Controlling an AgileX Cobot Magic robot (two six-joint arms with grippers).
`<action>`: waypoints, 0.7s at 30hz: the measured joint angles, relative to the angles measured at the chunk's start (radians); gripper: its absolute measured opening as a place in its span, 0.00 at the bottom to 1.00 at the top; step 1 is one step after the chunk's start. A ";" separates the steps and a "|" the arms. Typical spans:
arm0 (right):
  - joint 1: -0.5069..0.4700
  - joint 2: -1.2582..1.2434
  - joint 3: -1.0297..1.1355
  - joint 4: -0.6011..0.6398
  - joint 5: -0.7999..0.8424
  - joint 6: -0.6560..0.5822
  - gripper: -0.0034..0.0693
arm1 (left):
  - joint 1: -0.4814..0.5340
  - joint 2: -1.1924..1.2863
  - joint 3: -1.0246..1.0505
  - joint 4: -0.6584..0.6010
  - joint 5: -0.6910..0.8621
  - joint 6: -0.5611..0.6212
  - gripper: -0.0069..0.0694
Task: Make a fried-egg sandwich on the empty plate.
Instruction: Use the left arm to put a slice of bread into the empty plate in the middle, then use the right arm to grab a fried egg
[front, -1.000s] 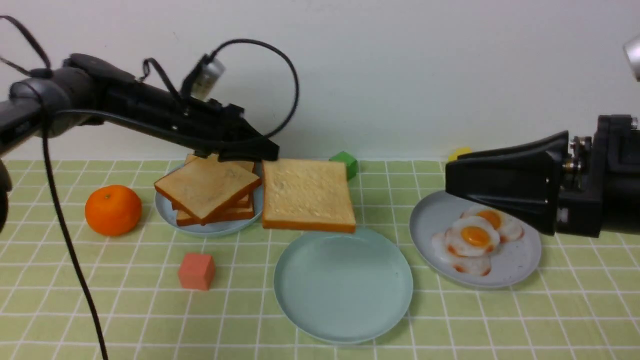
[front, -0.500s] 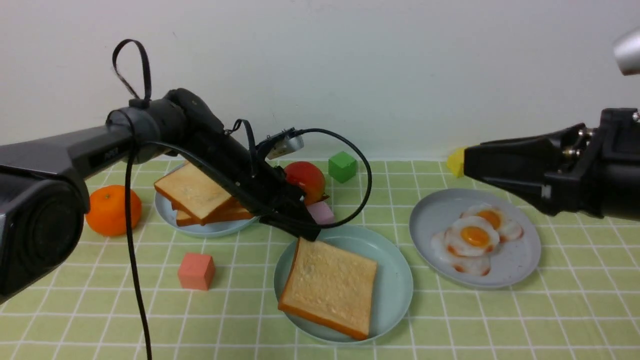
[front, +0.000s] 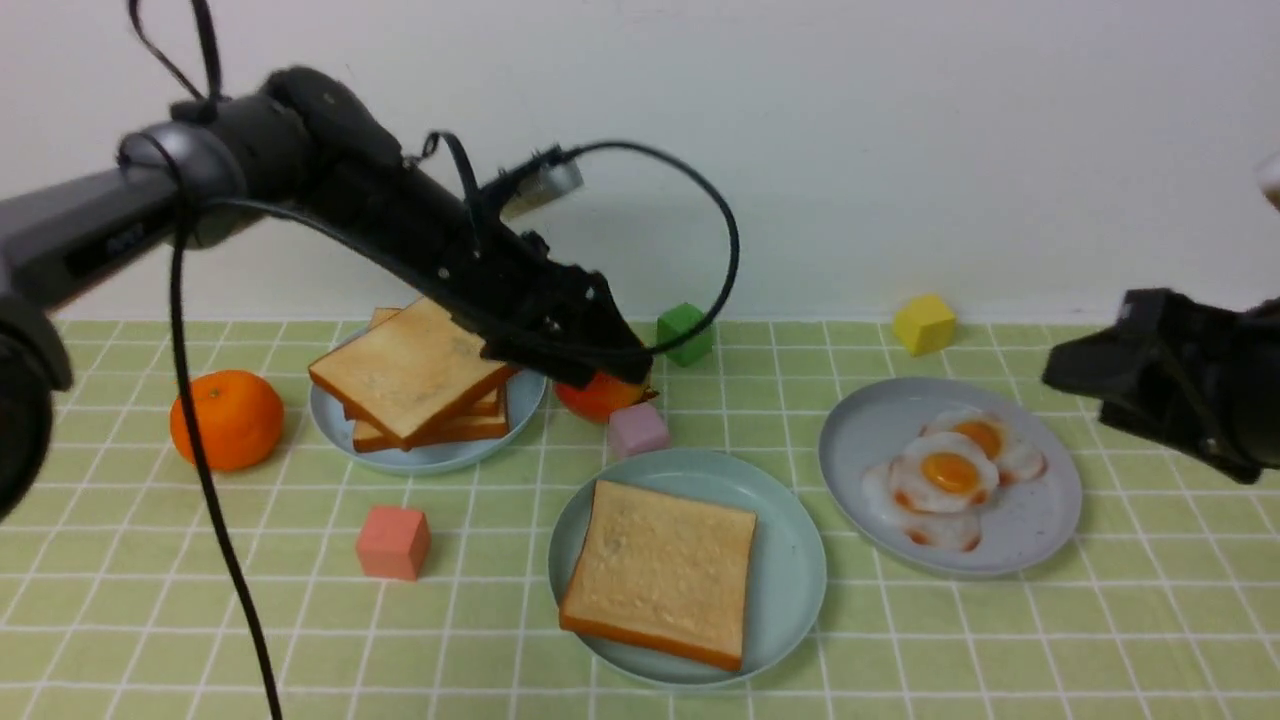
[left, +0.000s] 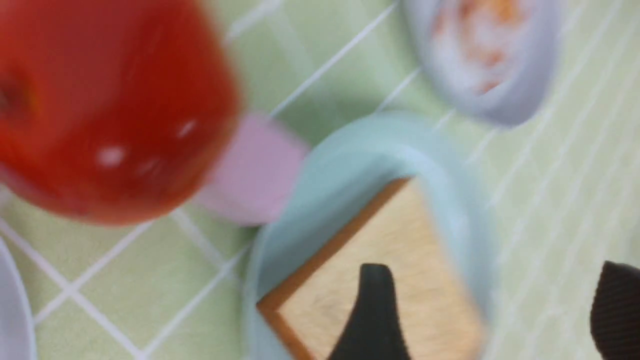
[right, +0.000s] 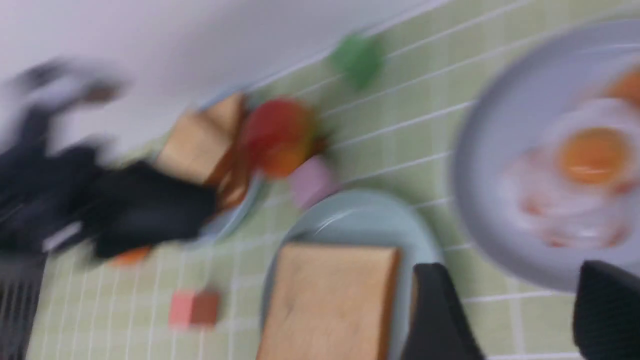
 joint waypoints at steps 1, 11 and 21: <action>-0.028 0.010 0.000 0.001 0.001 0.014 0.65 | 0.002 -0.035 0.000 -0.014 0.000 -0.004 0.83; -0.103 0.224 0.000 0.222 0.051 -0.053 0.68 | -0.185 -0.325 0.025 0.172 0.025 -0.053 0.71; -0.105 0.377 -0.004 0.370 -0.052 -0.218 0.68 | -0.402 -0.341 0.090 0.336 -0.106 -0.234 0.42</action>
